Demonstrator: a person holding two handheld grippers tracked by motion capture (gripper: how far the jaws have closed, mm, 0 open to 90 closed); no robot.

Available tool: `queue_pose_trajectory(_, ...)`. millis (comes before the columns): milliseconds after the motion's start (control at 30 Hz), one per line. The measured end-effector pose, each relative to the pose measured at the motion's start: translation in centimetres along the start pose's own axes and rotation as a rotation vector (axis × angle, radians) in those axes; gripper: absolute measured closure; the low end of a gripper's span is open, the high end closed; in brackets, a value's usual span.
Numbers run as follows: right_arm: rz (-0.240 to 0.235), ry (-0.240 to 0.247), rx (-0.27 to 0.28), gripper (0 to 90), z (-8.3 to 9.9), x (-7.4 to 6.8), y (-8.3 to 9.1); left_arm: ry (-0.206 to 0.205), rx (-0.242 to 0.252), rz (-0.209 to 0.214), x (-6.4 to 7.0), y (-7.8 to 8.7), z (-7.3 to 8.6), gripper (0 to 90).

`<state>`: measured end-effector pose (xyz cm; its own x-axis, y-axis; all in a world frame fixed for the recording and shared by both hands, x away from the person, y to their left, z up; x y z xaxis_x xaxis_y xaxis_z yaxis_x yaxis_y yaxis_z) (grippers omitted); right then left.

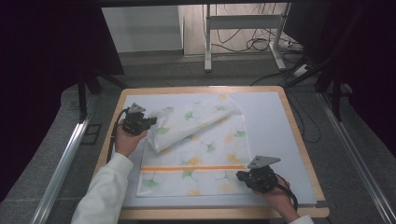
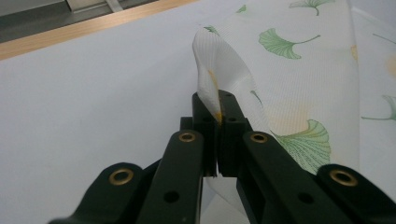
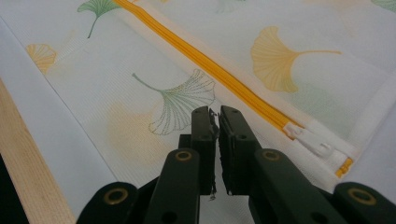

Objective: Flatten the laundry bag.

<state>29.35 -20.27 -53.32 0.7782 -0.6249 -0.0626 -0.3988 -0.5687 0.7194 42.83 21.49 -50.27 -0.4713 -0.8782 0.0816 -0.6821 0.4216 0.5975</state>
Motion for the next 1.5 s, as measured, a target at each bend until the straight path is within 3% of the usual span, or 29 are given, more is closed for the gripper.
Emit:
queue_pose_trajectory(300,0.000,0.000,-0.002,83.7,0.0,0.0,-0.1,0.006,0.001,-0.015,-1.6,-0.8,-0.8,88.6)
queue_pose_trajectory(567,-0.001,-0.008,-0.005,83.6,0.0,0.1,-0.2,0.015,0.012,-0.089,-3.9,-1.9,-2.2,87.5)
queue_pose_trajectory(700,-0.003,-0.010,-0.003,83.4,0.1,0.1,-0.1,0.028,0.019,-0.150,-5.0,-2.5,-2.5,74.9)
queue_pose_trajectory(800,-0.004,-0.014,-0.002,83.3,0.1,0.2,-0.1,0.076,0.040,-0.153,-6.0,-2.0,-2.6,61.9)
queue_pose_trajectory(900,-0.005,-0.016,-0.003,83.1,0.1,0.3,-0.1,0.089,0.034,-0.137,-6.4,-1.1,-2.4,51.4)
queue_pose_trajectory(1033,-0.004,-0.012,0.000,82.6,0.1,0.3,-0.1,0.071,0.044,-0.063,-5.2,0.1,-1.8,50.6)
queue_pose_trajectory(1233,-0.002,-0.010,0.003,82.3,0.0,0.1,0.0,0.030,0.057,0.041,-1.7,1.3,-0.5,50.1)
queue_pose_trajectory(1333,-0.002,-0.009,-0.001,82.0,0.0,0.1,-0.1,-0.033,0.035,0.068,0.2,1.6,0.4,47.7)
queue_pose_trajectory(1500,-0.001,-0.007,0.001,81.7,0.0,0.1,0.0,-0.081,0.011,0.105,1.9,1.3,1.3,52.2)
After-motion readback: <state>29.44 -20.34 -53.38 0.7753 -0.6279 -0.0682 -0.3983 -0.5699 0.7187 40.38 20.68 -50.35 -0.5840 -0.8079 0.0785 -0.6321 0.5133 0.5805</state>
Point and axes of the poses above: each handheld gripper's, and its own axes: y roughly backward along the jaws, z roughly out of its underside, x roughly to its right, the point moved 3 cm from there along -y, roughly forward along the jaws, and after that the axes turned 1 degree about -z, right-handed, at the moved point
